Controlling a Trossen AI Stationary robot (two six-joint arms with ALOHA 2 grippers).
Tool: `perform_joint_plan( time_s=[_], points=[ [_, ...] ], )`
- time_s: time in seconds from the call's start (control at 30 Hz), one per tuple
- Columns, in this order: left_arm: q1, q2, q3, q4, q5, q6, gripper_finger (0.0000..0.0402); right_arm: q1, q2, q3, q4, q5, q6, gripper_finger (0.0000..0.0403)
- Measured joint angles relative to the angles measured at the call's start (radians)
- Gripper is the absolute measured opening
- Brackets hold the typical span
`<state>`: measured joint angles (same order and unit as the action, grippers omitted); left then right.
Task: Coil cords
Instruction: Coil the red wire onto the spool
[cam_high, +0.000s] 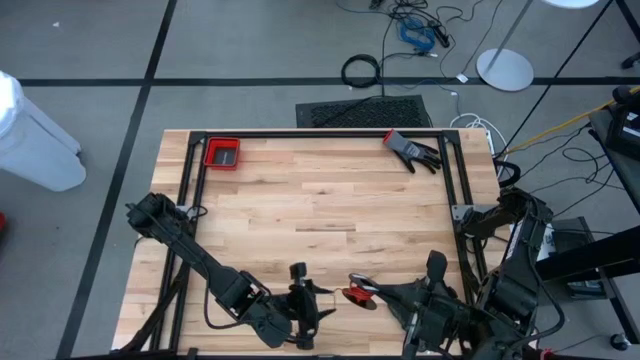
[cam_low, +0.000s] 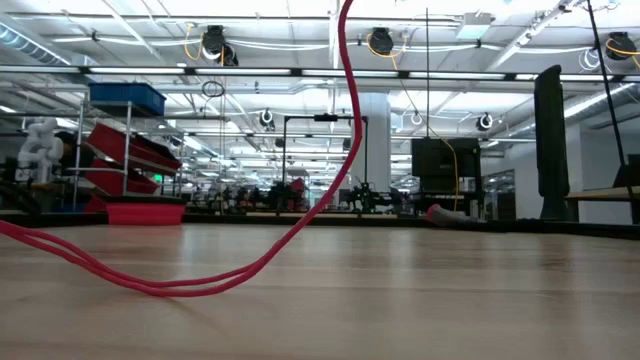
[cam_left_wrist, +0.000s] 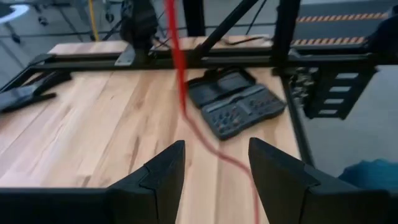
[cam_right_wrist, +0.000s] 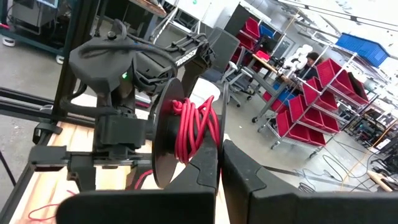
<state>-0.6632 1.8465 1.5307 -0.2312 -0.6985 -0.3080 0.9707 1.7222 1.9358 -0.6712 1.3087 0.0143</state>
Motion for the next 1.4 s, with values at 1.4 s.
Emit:
perform_joint_plan(
  time_s=[1.4],
  points=[
    [0.022,0.0,0.0,0.039,0.023,0.001,0.0134,0.0,0.0,0.0,0.001,0.0,0.0,0.0]
  ],
)
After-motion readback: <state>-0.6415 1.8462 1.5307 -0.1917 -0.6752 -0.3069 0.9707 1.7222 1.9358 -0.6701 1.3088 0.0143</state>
